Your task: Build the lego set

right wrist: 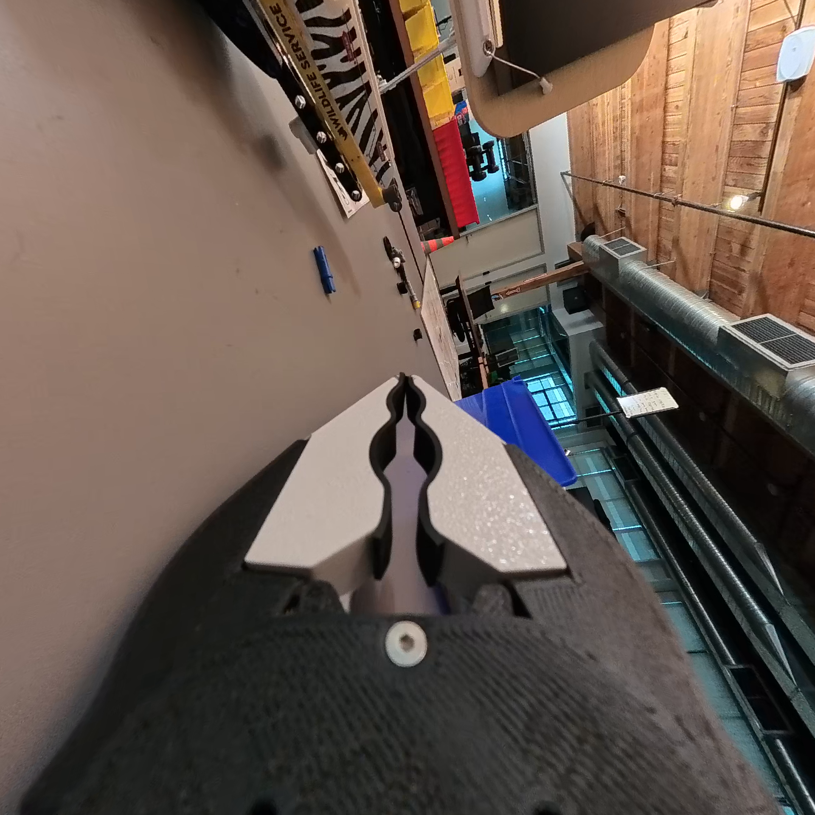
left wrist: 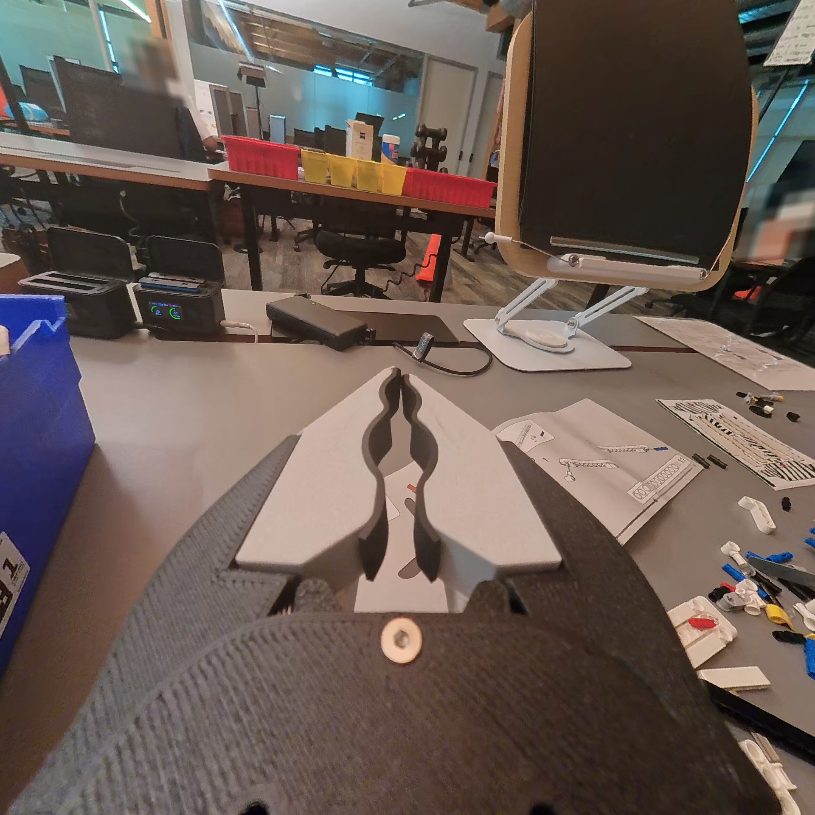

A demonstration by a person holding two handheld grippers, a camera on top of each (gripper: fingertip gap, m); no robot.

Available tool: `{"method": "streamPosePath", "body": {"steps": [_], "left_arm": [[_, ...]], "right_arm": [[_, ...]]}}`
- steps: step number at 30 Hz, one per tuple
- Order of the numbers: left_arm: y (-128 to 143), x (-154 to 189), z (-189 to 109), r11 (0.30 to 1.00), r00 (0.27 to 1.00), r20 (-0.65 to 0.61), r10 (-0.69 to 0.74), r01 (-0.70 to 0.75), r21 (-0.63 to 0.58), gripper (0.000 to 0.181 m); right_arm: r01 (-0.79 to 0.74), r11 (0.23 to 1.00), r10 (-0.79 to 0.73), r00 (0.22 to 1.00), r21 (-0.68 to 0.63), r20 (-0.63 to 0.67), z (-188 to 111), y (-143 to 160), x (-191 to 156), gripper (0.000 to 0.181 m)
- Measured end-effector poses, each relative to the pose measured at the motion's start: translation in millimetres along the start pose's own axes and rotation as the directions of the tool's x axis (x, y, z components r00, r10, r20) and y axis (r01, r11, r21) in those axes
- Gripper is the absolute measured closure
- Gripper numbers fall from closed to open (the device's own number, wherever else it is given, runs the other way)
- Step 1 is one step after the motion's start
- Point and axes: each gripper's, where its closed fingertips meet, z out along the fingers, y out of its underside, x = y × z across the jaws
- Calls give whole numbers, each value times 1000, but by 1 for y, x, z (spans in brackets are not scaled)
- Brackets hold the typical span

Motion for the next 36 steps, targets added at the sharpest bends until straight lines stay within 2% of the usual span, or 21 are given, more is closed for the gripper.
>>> {"method": "streamPosePath", "body": {"steps": [29, 36], "left_arm": [[3, 0, 2, 1000, 1000, -2, 4, -4, -12, 181], [12, 6, 8, 999, 999, -33, 0, -1, -49, 181]], "right_arm": [[-2, 1000, 2, 1000, 4, -3, 0, 0, 1, 181], [-1, 1000, 1, 1000, 4, 0, 0, 0, 1, 181]]}}
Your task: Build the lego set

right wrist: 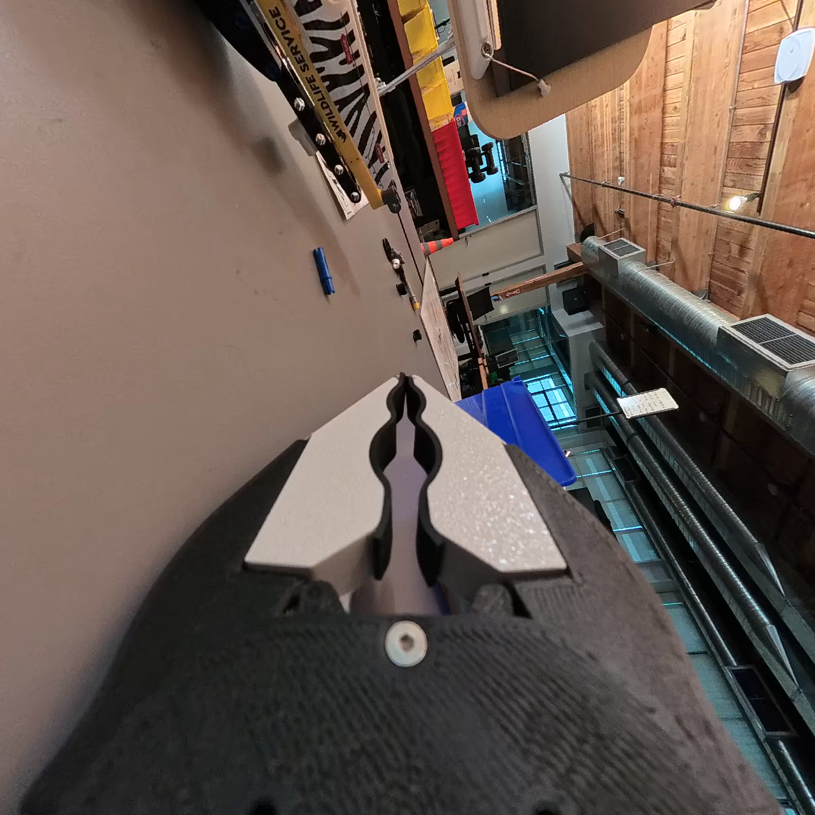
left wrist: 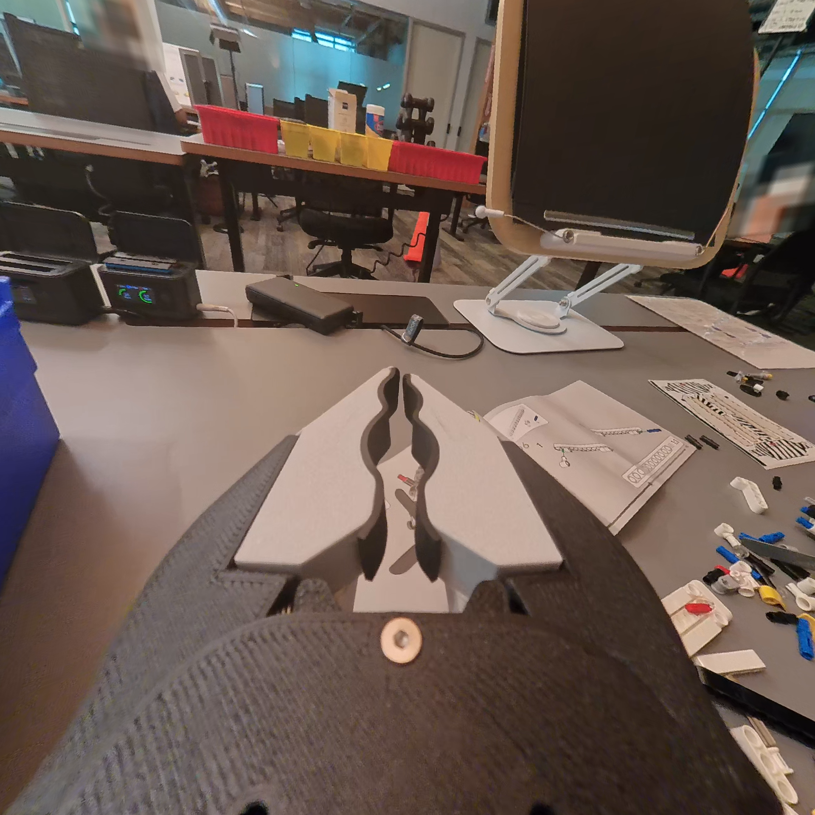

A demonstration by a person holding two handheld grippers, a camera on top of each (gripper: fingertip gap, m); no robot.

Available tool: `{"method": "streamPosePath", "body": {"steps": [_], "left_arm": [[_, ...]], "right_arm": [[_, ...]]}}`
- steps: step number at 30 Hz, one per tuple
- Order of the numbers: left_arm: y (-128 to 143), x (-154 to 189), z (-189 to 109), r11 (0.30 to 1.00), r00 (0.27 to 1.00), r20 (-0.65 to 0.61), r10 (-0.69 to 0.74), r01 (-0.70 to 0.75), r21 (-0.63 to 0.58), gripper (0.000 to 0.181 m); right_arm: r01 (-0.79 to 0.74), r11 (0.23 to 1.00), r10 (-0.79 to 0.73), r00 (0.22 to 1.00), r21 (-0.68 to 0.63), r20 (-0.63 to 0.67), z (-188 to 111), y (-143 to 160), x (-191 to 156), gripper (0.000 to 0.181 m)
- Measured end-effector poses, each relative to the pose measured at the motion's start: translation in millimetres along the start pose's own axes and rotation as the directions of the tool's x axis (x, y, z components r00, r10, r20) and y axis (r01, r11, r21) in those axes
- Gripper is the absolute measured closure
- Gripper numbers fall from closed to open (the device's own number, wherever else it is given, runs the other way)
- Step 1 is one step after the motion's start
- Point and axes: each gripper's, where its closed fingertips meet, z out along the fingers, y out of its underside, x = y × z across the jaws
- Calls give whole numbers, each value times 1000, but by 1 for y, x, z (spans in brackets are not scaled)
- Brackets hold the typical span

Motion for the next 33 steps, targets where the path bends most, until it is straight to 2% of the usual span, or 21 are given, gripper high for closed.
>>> {"method": "streamPosePath", "body": {"steps": [11, 12, 14, 16, 18, 21, 24, 26, 27, 29, 33], "left_arm": [[-5, -2, -3, 999, 999, -17, -45, 46, 24, 181], [-5, -4, -3, 998, 999, -14, -53, 53, 25, 181], [-4, -6, -3, 997, 998, -12, -67, 67, 23, 181], [-3, -6, -3, 996, 996, -20, -83, 83, 22, 181], [-3, -5, -3, 996, 996, -25, -89, 90, 23, 181], [-1, -4, -1, 996, 996, -28, -84, 84, 12, 181], [2, -2, 1, 998, 997, -29, -70, 70, -1, 181], [3, 0, 1, 998, 997, -36, -65, 65, -5, 181], [3, 2, 1, 998, 997, -41, -64, 64, -7, 181], [2, 4, 1, 998, 997, -47, -57, 57, -7, 181], [2, 7, 1, 999, 998, -48, -37, 37, -10, 181]], "right_arm": [[-11, 1000, 11, 1000, 1, 16, 0, 0, -1, 181], [-44, 999, 44, 998, 14, 33, -2, -3, 0, 181], [-208, 975, 201, 975, 80, 95, -8, -24, 6, 181], [-419, 890, 384, 902, 181, 199, -19, -65, 16, 181], [-548, 805, 446, 812, 228, 377, -31, -115, 8, 181], [-611, 756, 355, 683, 233, 639, -56, -193, -33, 173], [-643, 741, 289, 567, 195, 771, -76, -247, -72, 157], [-644, 753, 305, 520, 132, 798, -73, -261, -88, 150], [-634, 767, 331, 522, 97, 786, -66, -263, -92, 152], [-648, 761, 395, 504, 33, 768, -53, -265, -93, 142], [-698, 713, 410, 335, -69, 848, -53, -277, -100, 124]]}}
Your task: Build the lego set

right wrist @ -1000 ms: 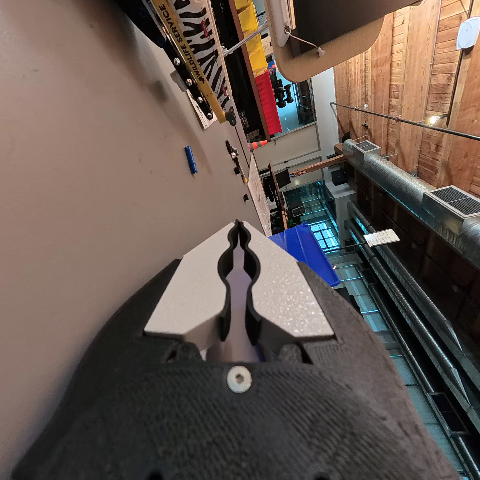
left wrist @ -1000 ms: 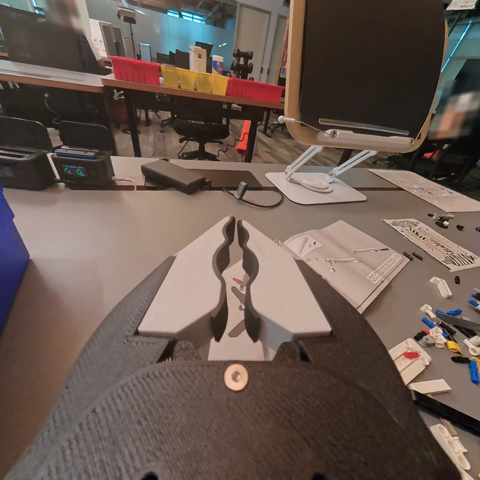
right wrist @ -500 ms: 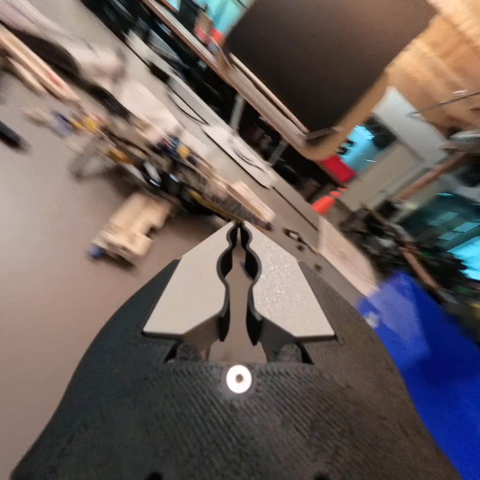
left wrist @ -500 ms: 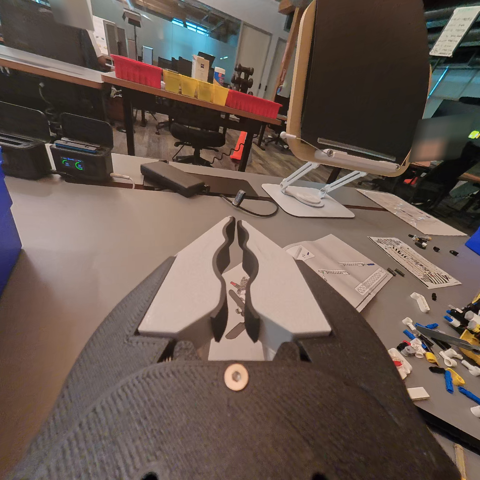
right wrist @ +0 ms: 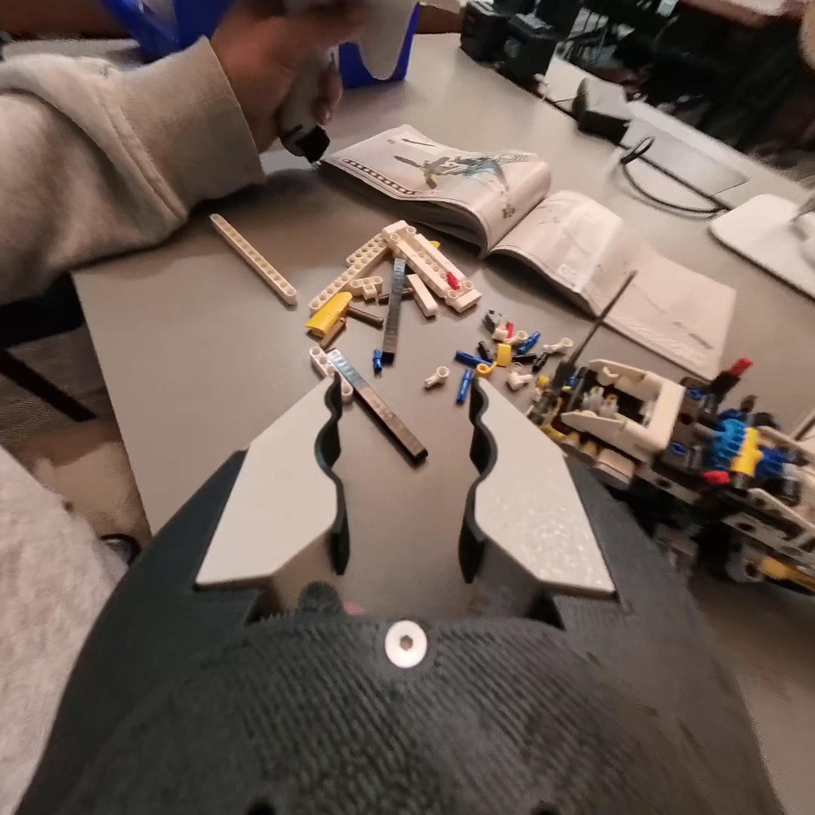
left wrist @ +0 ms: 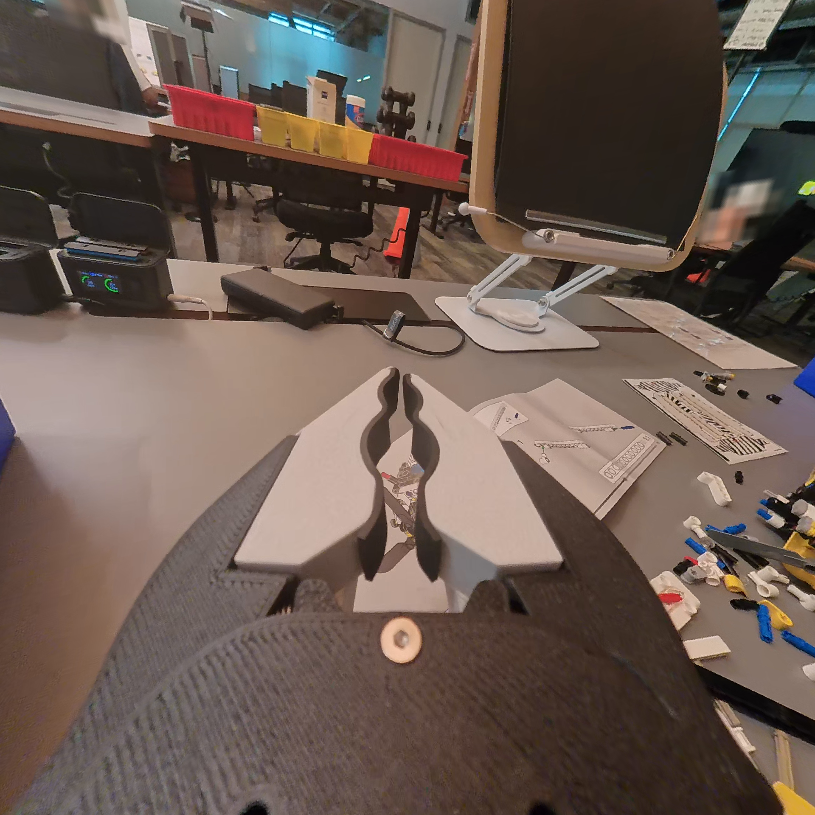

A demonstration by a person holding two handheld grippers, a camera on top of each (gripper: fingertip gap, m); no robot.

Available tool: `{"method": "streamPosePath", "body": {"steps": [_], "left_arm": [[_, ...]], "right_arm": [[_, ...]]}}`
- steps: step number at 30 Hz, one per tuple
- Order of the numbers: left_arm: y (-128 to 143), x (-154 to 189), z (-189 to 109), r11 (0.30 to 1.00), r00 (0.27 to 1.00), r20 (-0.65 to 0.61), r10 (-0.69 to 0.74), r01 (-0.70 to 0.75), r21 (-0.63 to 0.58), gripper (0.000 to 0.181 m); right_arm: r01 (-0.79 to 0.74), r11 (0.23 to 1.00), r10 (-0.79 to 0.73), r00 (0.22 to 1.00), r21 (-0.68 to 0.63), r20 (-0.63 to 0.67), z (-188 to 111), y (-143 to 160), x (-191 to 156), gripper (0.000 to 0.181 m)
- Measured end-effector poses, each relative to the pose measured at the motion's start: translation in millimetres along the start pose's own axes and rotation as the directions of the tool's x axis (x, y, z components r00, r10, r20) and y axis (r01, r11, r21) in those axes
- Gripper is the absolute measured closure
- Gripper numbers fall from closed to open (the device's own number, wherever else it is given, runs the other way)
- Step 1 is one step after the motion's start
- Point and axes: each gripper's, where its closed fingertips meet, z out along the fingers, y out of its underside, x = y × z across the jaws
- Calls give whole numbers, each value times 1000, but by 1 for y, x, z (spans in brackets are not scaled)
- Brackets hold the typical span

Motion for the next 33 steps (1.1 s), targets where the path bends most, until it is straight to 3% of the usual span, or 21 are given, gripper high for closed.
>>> {"method": "streamPosePath", "body": {"steps": [5, 8, 10, 14, 20, 25, 28, 33], "left_arm": [[4, 0, 2, 1000, 1000, 2, 4, -4, -17, 180], [4, 1, 2, 1000, 1000, -1, 4, -4, -18, 180], [4, 3, 3, 1000, 1000, -11, 6, -7, -17, 180], [7, 5, 4, 999, 999, -4, 42, -42, -34, 180], [7, 1, 3, 999, 1000, 5, 21, -21, -31, 180], [13, 3, 4, 999, 1000, -6, -19, 18, -46, 180], [20, 8, 7, 997, 1000, -15, -27, 26, -68, 180], [24, 10, 9, 996, 1000, -13, 8, -9, -89, 180]], "right_arm": [[-102, 983, 130, 974, -153, 187, 15, 17, -14, 127], [-128, 959, 177, 968, -252, 181, 26, 29, -12, 135], [-105, 961, 152, 973, -255, 175, 25, 31, -13, 141], [17, 966, 16, 992, -257, 126, 11, 41, -13, 173], [-36, 965, 44, 999, -260, 26, -27, 59, -17, 175], [7, 975, -24, 997, -223, -73, -44, 65, -16, 175], [-18, 977, 3, 997, -211, -74, -44, 65, -15, 175], [-172, 975, 175, 984, -139, 13, -51, 63, -17, 175]]}}
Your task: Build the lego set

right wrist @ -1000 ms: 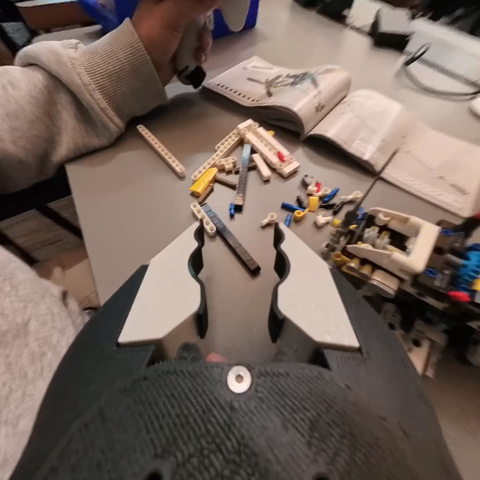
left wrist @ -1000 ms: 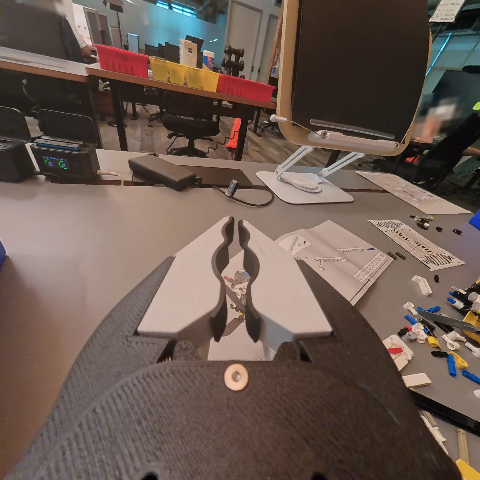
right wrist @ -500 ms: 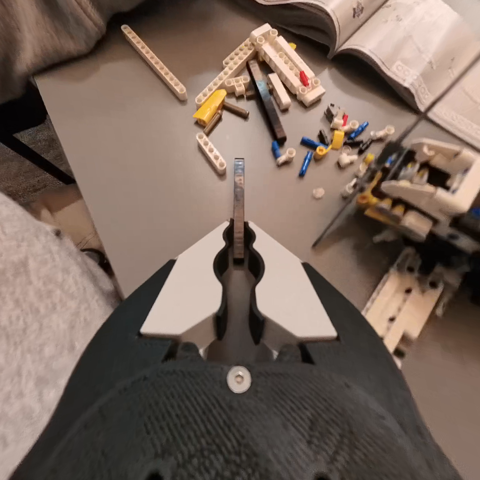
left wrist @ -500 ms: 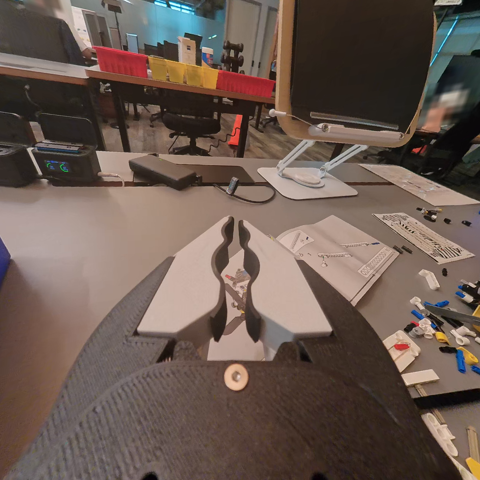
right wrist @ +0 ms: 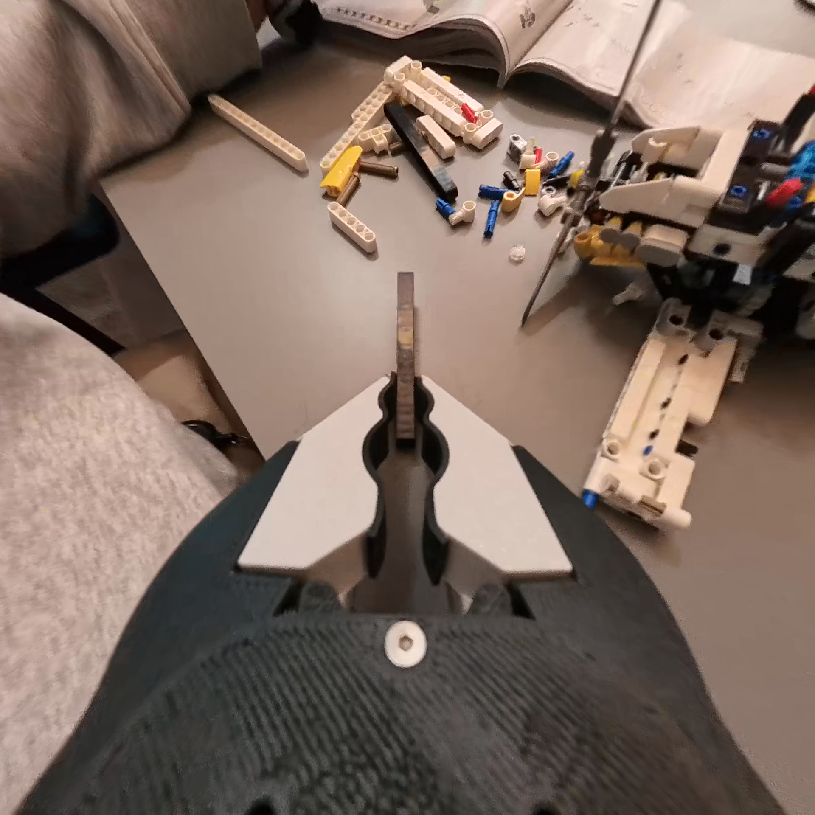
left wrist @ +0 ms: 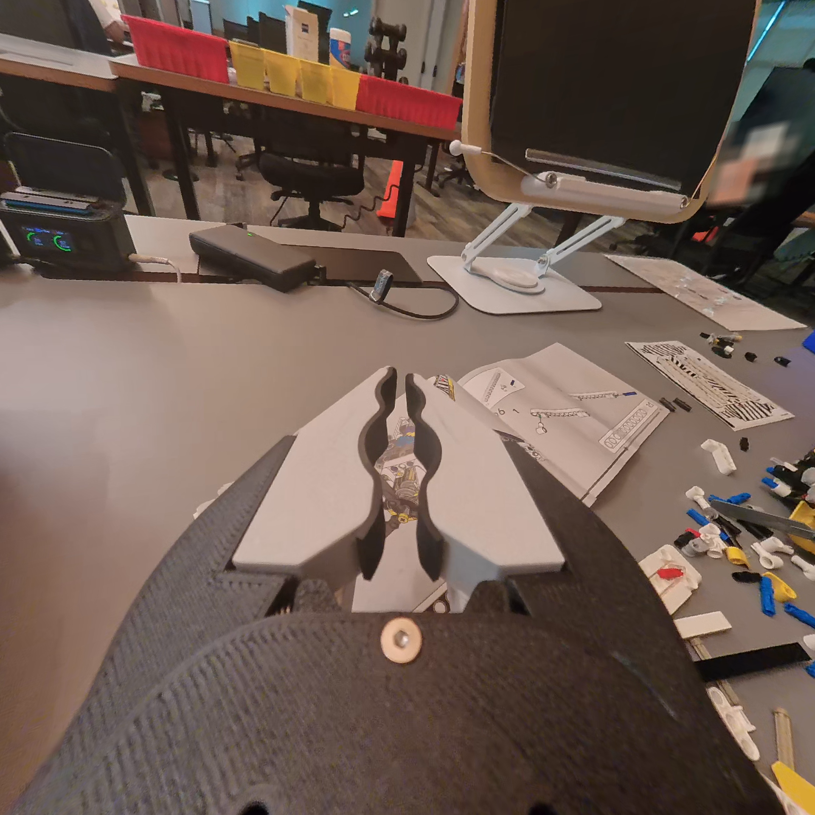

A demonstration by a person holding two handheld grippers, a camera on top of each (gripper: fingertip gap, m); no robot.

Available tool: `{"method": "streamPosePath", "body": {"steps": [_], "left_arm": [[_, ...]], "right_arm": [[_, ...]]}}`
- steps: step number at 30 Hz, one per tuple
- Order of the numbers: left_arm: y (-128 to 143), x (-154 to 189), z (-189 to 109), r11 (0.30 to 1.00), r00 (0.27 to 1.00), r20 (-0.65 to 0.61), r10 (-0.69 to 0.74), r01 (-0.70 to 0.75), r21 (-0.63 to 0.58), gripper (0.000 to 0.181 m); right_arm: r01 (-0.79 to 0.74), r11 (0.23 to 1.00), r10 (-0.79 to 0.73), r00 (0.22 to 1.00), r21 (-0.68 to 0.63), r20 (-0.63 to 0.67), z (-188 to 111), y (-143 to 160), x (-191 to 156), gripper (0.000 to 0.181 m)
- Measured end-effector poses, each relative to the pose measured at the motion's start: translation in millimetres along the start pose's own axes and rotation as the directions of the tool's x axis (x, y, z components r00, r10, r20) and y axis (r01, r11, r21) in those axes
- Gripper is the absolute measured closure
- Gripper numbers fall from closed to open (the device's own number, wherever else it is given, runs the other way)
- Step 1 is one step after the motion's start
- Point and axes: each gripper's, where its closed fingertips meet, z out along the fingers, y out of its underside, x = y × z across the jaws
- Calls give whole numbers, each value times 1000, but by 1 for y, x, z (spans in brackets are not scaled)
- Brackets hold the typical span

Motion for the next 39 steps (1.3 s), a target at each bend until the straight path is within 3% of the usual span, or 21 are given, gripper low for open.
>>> {"method": "streamPosePath", "body": {"steps": [7, 39], "left_arm": [[-3, -2, -2, 999, 999, -14, -31, 32, 17, 179], [-8, 12, -3, 1000, 999, -50, 19, -18, 25, 175]], "right_arm": [[-81, 993, 77, 996, 90, 49, -7, -9, 2, 175], [-77, 990, 73, 996, 121, 42, -9, -13, 3, 175]]}}
